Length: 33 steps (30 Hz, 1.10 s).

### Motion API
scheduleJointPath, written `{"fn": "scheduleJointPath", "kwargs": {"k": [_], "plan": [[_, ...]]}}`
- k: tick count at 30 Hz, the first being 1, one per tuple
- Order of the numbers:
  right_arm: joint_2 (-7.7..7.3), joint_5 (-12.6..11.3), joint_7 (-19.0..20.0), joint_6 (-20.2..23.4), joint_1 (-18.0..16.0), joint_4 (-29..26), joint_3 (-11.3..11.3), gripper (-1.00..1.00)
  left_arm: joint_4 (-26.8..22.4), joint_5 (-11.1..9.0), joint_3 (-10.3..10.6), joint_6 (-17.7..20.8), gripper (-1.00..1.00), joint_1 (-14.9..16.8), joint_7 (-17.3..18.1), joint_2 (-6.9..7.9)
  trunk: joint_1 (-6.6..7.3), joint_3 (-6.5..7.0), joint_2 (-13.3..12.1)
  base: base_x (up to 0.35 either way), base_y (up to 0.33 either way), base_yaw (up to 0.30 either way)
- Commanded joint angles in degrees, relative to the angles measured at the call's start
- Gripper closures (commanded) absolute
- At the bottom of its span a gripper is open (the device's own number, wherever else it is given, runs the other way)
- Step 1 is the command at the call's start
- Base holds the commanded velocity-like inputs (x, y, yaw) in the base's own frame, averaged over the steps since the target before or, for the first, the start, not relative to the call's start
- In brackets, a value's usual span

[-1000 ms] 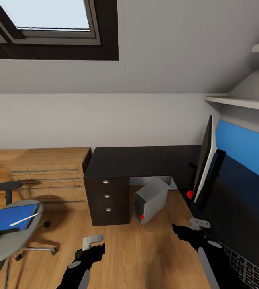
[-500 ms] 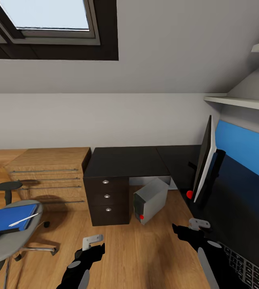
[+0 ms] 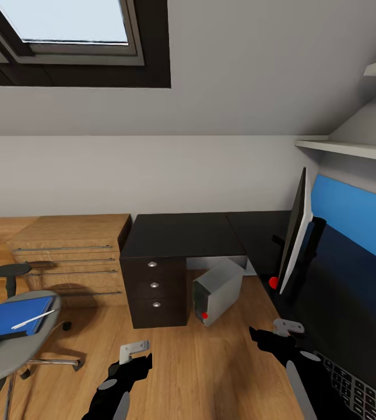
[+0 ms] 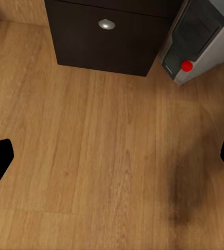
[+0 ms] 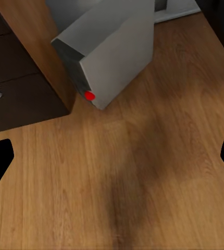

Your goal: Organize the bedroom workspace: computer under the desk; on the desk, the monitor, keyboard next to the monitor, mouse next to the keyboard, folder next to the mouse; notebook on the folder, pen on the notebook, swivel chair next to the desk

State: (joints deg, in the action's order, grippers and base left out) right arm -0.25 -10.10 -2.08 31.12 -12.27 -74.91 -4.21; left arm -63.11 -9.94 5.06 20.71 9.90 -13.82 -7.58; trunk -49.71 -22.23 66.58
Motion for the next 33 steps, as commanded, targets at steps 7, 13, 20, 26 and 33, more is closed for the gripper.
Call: {"fn": "scheduleJointPath", "kwargs": {"k": [7, 13, 20, 26, 33], "plan": [[-0.13, -0.53, -0.21, 0.26, -0.03, -0.08, -0.01, -1.0, -0.09, -0.6, 0.07, 0.2, -1.0, 0.03, -0.51, 0.02, 0.0, -0.07, 0.04, 0.0, 0.0, 0.0], [-0.28, -0.4, -0.34, 0.21, -0.03, 0.01, -0.25, -1.0, -0.09, -0.6, 0.04, 0.2, -1.0, 0.03, -0.51, 0.05, 0.0, -0.07, 0.04, 0.0, 0.0, 0.0], [-5.56, 1.07, -0.51, -0.56, -0.12, 1.68, -3.75, -1.0, -0.17, -0.6, 0.04, 0.2, -1.0, 0.03, -0.56, 0.08, 0.0, -0.07, 0.04, 0.0, 0.0, 0.0], [-10.14, 1.27, -0.48, -5.79, -0.55, 7.64, -5.58, -1.0, -0.17, -0.6, 0.04, 0.2, -1.0, 0.03, -0.51, 0.08, 0.0, -0.07, 0.04, 0.0, 0.0, 0.0], [-14.03, 1.48, -0.4, -12.8, -3.53, 16.25, -5.81, -1.0, -0.09, -0.6, 0.07, 0.2, -1.0, 0.03, -0.51, 0.03, 0.0, -0.07, 0.04, 0.033, 0.0, 0.0]]}}
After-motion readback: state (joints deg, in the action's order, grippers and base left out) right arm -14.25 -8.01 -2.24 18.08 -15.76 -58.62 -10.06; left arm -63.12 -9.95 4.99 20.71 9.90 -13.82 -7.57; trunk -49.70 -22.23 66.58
